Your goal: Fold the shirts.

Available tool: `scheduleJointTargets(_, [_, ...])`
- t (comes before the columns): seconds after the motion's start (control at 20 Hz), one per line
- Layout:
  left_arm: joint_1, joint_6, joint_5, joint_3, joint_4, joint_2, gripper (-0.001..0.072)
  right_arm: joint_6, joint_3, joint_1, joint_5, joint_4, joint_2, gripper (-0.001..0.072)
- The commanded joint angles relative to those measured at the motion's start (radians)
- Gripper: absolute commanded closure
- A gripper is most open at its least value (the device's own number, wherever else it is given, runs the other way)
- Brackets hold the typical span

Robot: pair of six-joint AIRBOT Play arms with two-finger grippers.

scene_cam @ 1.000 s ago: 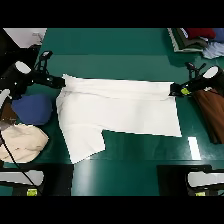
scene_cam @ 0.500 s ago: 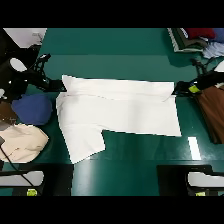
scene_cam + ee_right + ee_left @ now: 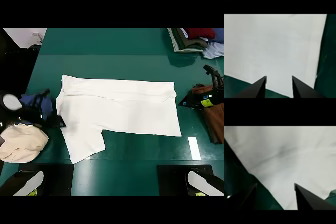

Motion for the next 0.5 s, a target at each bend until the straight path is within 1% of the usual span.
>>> scheduleJointTargets(0.0, [0.001,-0.043,0.032,-0.185,0.002,0.079,0.0169,-0.033,-0.060,-0.003,-0.011,0.078,0.045,0.0334])
scheduleJointTargets(0.05, [0.001,-0.058,0.055,-0.207,0.001,0.079,0.0169,-0.035,-0.061,-0.002,-0.003,0.080,0.045,0.0334])
scheduleJointTargets(0.15, [0.001,-0.057,0.098,-0.229,-0.026,0.079,0.0170,-0.035,-0.060,0.001,0.007,0.080,0.045,0.0334])
scheduleJointTargets(0.2, [0.001,-0.050,0.118,-0.235,-0.065,0.079,0.0170,-0.035,-0.060,0.001,0.010,0.080,0.045,0.0334])
scheduleJointTargets(0.3, [0.001,0.000,0.156,-0.244,-0.146,0.078,0.0170,-0.035,-0.060,0.001,0.010,0.080,0.045,0.0334])
scheduleJointTargets(0.45, [0.001,0.008,0.228,-0.250,-0.210,0.079,0.0172,-0.035,-0.060,0.001,0.022,0.080,0.045,0.0334])
